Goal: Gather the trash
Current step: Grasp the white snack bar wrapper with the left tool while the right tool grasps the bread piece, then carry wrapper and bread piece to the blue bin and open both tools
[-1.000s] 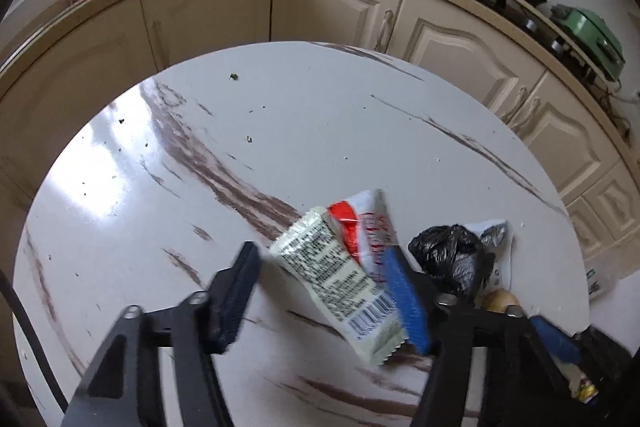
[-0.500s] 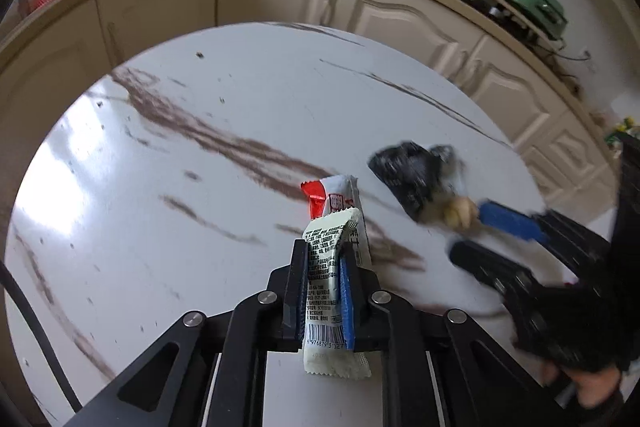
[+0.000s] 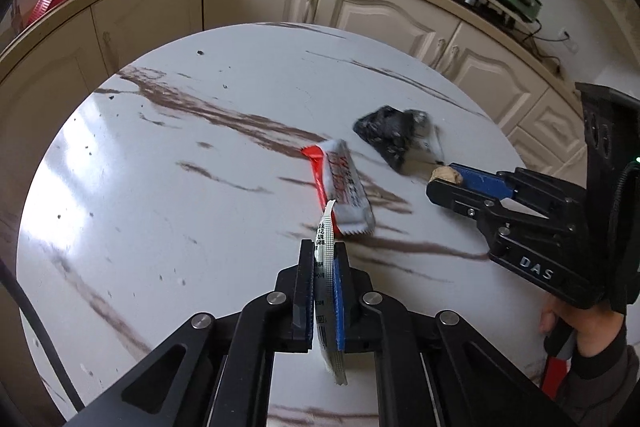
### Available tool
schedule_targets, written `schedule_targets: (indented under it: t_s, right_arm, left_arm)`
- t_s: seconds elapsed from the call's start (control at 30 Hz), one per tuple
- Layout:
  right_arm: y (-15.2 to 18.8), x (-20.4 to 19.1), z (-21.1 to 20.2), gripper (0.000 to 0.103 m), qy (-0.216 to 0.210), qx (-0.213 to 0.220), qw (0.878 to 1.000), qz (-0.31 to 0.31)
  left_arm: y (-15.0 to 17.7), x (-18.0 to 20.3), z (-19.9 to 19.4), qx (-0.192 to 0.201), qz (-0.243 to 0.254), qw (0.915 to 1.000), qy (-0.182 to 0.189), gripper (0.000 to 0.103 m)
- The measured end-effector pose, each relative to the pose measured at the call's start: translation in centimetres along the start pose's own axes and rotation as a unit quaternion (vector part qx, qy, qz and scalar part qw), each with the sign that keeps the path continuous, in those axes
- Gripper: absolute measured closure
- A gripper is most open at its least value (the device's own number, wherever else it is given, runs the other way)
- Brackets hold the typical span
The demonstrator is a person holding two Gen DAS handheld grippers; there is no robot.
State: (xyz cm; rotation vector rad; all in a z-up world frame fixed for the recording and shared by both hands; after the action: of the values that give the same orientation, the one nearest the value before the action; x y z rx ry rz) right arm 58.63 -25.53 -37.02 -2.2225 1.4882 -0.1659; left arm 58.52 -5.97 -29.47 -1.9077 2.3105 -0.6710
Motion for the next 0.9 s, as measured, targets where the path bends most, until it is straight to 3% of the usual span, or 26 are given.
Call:
schedule_targets:
  t_s: [0.3, 0.5, 0.7, 0.9]
  right_arm:
    - [3.7, -1.2, -5.5, 0.076, -0.037, 0.042, 0.998, 0.018]
    - [7.3, -0.9, -10.3, 0.076, -0.041, 0.074, 0.996, 0.035]
    - [13.1, 2.8, -16.1, 0.076, -0.019, 0.107, 0.991, 0.073]
    - [20.4, 9.8, -20.1, 0.076, 0.022, 0.114, 0.984, 0.138]
  left_arm:
    - [3.4, 3.1, -4.5, 0.022, 0.02, 0.9994, 0.017, 0.099]
    - [5.5, 8.1, -7.4, 0.039, 0.052, 0.9976, 0.022, 0.099]
    - [6.9, 16.5, -8.4, 0.037, 0.103, 0.9933, 0.038, 0.099]
    - [6.6, 26.6, -5.7, 0.012, 0.155, 0.9858, 0.063, 0.099]
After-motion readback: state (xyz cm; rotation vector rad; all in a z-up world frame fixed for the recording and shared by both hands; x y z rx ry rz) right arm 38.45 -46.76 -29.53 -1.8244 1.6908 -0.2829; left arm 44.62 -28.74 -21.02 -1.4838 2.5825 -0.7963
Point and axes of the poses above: each gripper's, at about its wrist camera, not at the fingertips, and z roughly the way its jaws point, x to its right, y to its underside, the point moved 5 cm from there along z, roughly the way its jaws point, and after that the axes turned 11 degrees about -x, right-handed, at the moved point
